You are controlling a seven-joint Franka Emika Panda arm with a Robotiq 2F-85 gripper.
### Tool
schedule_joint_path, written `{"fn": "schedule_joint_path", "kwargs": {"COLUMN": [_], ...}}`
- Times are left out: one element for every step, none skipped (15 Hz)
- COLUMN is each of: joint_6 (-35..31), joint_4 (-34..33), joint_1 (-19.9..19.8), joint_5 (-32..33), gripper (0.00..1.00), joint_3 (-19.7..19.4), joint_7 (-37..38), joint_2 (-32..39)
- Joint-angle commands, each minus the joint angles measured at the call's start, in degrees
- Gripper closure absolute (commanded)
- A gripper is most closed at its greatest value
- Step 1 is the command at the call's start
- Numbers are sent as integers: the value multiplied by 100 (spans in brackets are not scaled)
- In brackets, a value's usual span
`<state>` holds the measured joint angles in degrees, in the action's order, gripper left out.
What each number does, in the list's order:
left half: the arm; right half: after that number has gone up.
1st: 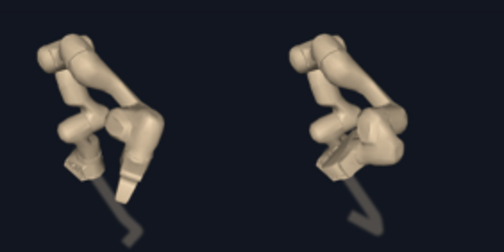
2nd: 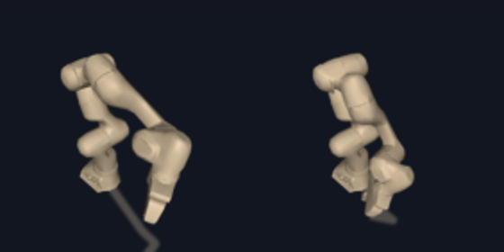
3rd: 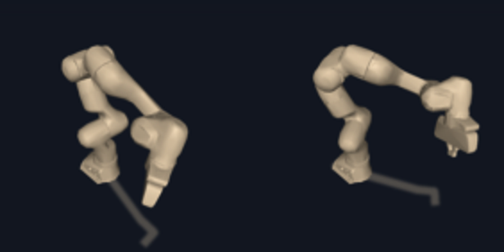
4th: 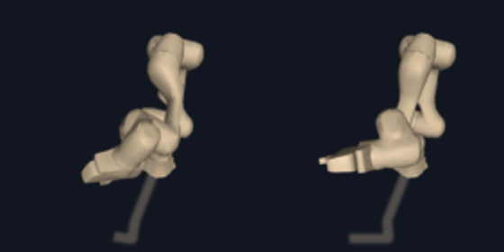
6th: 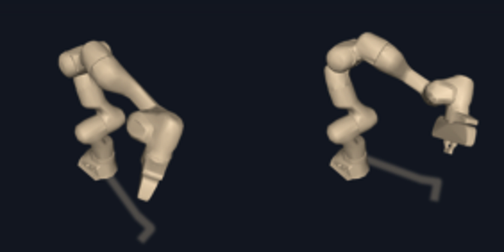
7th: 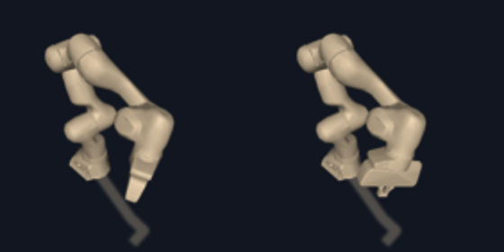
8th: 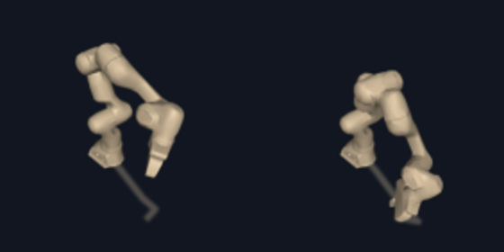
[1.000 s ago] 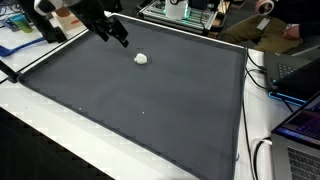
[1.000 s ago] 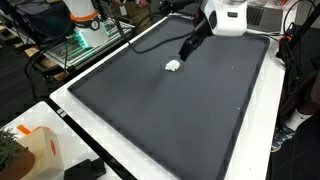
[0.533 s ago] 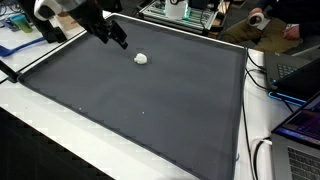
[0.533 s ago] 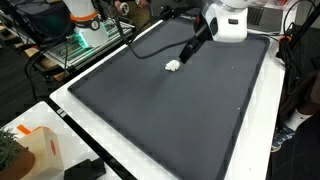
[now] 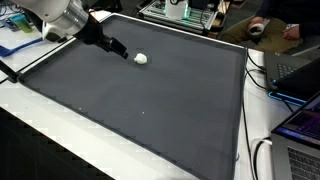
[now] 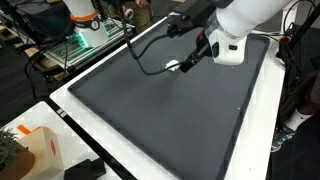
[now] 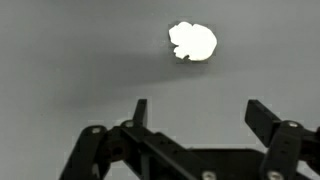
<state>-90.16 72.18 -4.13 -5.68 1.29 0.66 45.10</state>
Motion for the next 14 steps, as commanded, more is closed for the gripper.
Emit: {"fn": "schedule_joint_path", "kwargs": {"joint_6": [549,703,836,1001,642,748,783,808,825,935,1015,1117,1174,1213], "joint_4": [-762,-906,-1034,-1162,-691,-809,-892,-949,-978,-1031,-1067,-1097,-1118,-1137], "joint_1": [150,184,217,218,176,197,210,214,214,252,258,251,254,250], "joint_5": [-24,-13,8,2,-26,-23,-21,-20,-20,34,22,8,3,-10], "gripper": [0,0,0,0,0,0,0,0,0,0,0,0,0,0], "joint_3": [-86,-87,-96,-81,-63,-62,-61,-61,-63,-103,-103,-83,-72,-63], "joint_7": [391,467,539,526,373,397,416,433,441,530,577,550,529,511], "joint_2": [609,746,863,961,628,730,804,849,869,938,998,1044,1094,1141]}}
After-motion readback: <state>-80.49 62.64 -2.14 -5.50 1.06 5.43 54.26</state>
